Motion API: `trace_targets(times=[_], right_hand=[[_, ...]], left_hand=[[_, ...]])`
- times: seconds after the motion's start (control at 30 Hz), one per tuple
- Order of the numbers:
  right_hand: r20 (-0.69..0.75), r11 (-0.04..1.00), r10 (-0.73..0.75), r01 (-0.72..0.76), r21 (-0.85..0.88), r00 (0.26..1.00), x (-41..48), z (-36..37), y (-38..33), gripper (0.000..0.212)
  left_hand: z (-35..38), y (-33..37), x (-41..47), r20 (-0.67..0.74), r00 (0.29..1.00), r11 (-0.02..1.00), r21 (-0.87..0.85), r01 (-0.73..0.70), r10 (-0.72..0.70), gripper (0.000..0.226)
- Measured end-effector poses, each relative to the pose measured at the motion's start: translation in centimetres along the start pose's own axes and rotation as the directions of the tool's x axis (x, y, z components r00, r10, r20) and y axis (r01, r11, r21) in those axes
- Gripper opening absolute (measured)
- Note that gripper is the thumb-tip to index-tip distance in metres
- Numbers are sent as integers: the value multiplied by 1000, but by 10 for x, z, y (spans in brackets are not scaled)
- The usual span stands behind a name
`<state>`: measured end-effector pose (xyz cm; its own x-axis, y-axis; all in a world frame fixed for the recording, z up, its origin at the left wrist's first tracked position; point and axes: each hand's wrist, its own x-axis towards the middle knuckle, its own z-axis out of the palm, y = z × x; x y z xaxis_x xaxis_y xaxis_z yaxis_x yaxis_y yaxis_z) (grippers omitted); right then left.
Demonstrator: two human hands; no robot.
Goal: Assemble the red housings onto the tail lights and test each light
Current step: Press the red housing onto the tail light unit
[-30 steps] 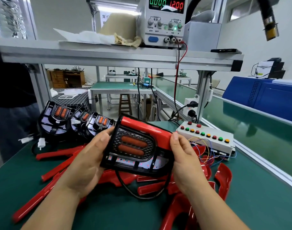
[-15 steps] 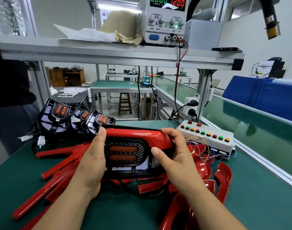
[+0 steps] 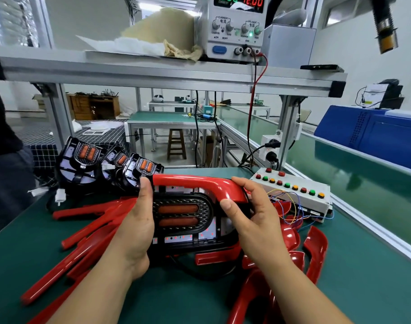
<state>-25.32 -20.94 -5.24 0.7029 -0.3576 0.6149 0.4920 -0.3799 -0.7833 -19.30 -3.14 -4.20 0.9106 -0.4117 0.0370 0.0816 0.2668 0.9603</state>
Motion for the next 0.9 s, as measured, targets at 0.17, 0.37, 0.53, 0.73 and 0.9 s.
trace_targets(times=[0.17,0.37,0.53,0.73,0.9], right_hand=[[70,997,-26,31,-73,997,0,-3,-4,36],[85,992,-42,52,-119,995,0,-6,-3,38],[61,992,-58,65,-109,996,0,-5,4,35],[56,998,59,-58,-19,997,0,-3,11,40],[74,950,201,-213,229,977,1,-3,7,28]], left_hand=[[1,1,0,-17,999,1000,-5,28,-28,89],[-3,2,0,-11,999,999,21,41,-40,91],[-2,1,-2,7,999,999,21,45,-46,87],[3,-3,-2,-7,1000,1000,31,4,-3,81],[1,-3,-2,-20,1000,1000,23,-9,9,76]])
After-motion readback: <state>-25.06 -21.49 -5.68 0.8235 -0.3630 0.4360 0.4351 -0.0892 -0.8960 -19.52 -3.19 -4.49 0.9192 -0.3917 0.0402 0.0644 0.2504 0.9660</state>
